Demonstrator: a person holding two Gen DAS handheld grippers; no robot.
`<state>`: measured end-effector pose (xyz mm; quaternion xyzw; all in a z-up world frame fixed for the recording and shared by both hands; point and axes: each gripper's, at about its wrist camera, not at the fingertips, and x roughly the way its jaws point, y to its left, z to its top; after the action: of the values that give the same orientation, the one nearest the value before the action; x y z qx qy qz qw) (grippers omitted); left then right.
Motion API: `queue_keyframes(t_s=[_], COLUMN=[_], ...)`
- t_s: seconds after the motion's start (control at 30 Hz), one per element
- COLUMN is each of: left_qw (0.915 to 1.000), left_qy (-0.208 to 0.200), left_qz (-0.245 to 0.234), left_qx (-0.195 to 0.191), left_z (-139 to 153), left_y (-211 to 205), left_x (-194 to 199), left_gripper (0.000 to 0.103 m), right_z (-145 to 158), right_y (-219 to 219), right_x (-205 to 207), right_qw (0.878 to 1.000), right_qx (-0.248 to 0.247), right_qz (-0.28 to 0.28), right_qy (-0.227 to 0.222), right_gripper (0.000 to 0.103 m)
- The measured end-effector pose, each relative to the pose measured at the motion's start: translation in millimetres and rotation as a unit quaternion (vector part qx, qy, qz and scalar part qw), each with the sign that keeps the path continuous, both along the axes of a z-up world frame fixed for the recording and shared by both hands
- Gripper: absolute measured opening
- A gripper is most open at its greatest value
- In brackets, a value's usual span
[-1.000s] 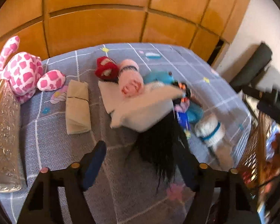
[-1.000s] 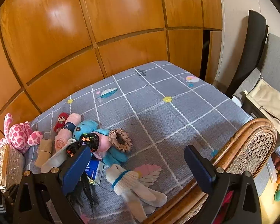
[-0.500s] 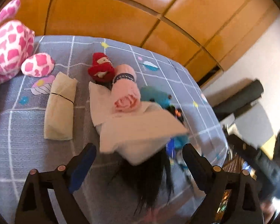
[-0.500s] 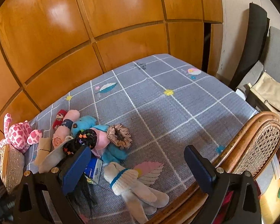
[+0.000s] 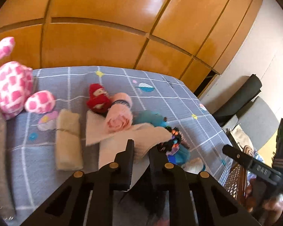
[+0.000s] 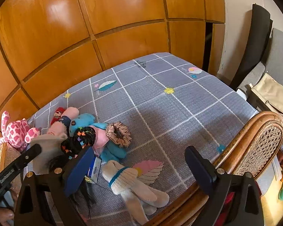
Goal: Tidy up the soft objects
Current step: 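Grasp the white folded cloth with the left gripper and lift it, then carry the white cloth to the gold tray and release it with the left gripper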
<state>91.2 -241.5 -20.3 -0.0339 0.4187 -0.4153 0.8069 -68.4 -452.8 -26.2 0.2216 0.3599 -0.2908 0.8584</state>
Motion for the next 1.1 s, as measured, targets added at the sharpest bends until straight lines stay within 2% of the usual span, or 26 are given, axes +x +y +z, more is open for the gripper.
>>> queue_keyframes(t_s=[0.2,0.37,0.43,0.6,0.63,0.67,0.7,0.73,0.77,0.87,0.93,1.0,1.07,1.1], left_qw=[0.9999,0.9989,0.9984,0.9974,0.9972,0.9970,0.9970,0.9970,0.9974,0.9981,0.9977,0.9940,0.9937,0.9933], left_qy=[0.008,0.025,0.021,0.009,0.012,0.016,0.017,0.016,0.012,0.001,0.010,-0.005,-0.021,-0.029], left_qz=[0.004,0.002,0.000,-0.007,-0.008,-0.007,-0.002,0.001,0.003,0.032,0.049,0.082,0.080,0.078], left_qx=[0.013,0.039,0.053,0.071,0.074,0.075,0.076,0.075,0.071,0.053,0.047,0.071,0.076,0.080], left_z=[-2,-19,-26,-30,-32,-34,-34,-33,-31,-24,-24,-24,-21,-21], left_y=[45,80,97,127,132,137,140,144,146,152,153,152,148,144], left_x=[-16,-36,-49,-75,-78,-80,-82,-82,-83,-83,-76,-68,-64,-63], left_gripper=[0.012,0.008,0.005,0.005,0.011,0.030,0.044,0.069,0.077,0.078,0.078,0.080,0.090,0.091], right_z=[1,10,14,19,18,17,16,14,13,9,8,8,8,7], right_y=[5,19,29,54,58,62,66,68,71,77,80,81,82,81], right_x=[2,12,20,36,40,42,45,46,47,50,50,51,53,53], right_qw=[1.000,0.999,0.998,0.994,0.994,0.994,0.993,0.993,0.993,0.992,0.991,0.991,0.991,0.991], right_qx=[-0.009,-0.007,-0.014,-0.024,-0.023,-0.022,-0.021,-0.019,-0.017,-0.015,-0.017,-0.018,-0.018,-0.018], right_qz=[0.013,0.049,0.069,0.103,0.108,0.112,0.115,0.118,0.120,0.126,0.130,0.131,0.135,0.135], right_qy=[0.011,0.003,-0.001,0.001,0.002,0.003,0.005,0.006,0.007,0.011,0.012,0.012,0.013,0.014], right_gripper=[0.099,0.094,0.094,0.094,0.094,0.094,0.094,0.094,0.094,0.094,0.094,0.094,0.094,0.094])
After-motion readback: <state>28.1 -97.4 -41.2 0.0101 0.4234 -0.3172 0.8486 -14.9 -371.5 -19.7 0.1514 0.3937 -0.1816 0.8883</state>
